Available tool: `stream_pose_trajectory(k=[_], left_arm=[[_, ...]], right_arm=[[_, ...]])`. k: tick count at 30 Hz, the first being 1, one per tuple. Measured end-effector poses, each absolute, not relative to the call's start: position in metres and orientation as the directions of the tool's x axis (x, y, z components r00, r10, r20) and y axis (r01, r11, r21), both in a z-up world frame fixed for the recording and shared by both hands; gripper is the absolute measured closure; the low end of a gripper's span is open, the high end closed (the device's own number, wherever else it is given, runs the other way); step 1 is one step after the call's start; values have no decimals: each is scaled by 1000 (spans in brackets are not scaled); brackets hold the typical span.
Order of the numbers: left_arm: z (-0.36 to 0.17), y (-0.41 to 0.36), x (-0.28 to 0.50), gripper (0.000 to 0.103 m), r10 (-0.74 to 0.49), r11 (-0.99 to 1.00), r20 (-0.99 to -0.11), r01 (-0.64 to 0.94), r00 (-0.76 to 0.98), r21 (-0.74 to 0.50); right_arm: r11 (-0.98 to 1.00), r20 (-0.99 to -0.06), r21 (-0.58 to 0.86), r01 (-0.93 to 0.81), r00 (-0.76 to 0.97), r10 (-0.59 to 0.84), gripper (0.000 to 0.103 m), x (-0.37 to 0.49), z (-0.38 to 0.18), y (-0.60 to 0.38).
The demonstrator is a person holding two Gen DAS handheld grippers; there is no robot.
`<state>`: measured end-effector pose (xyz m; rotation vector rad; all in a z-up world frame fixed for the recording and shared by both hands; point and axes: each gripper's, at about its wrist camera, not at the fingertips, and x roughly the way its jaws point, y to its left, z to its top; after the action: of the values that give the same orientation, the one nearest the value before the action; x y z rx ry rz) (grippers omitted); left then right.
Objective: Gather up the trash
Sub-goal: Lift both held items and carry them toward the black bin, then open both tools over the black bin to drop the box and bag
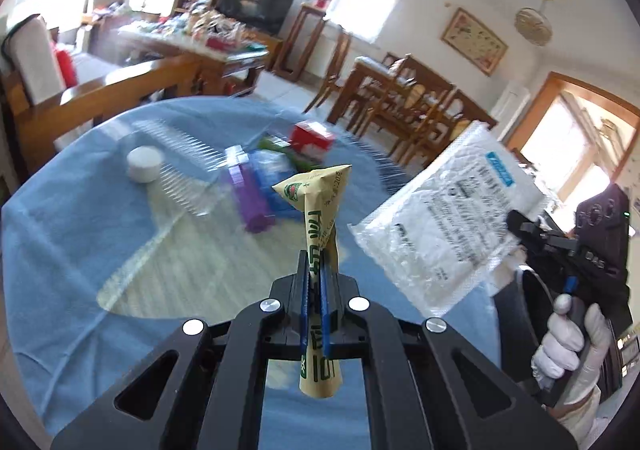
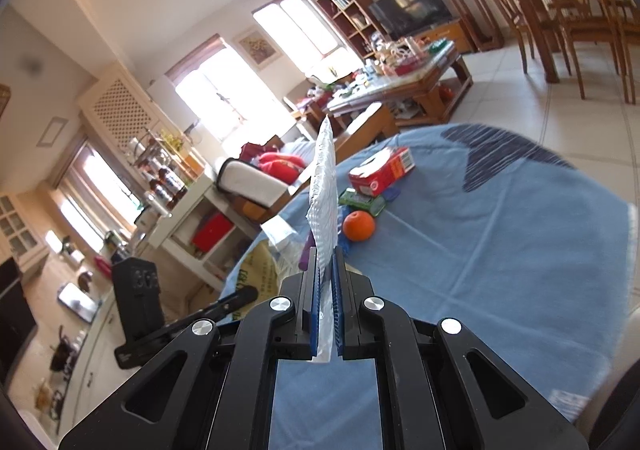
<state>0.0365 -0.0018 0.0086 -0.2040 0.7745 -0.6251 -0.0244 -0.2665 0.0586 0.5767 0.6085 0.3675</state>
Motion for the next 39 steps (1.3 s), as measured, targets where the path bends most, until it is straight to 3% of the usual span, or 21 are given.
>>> stream_pose_trajectory(k=[16,33,39], left_arm=[[25,-127,-17,98,-740,638,-545,671,395,-379],[1,-323,-78,98,-849,271,-529,861,3,-430],[-13,-375,-98,98,-825,205,-562,890,-67,-407]], right_arm=[[856,-432,515,-34,853,294,96,-135,84,-364],[853,-455,404,330,882,-126,96,-311,76,-515],[811,-526,375,448,824,-212,96,-345,41,-555]])
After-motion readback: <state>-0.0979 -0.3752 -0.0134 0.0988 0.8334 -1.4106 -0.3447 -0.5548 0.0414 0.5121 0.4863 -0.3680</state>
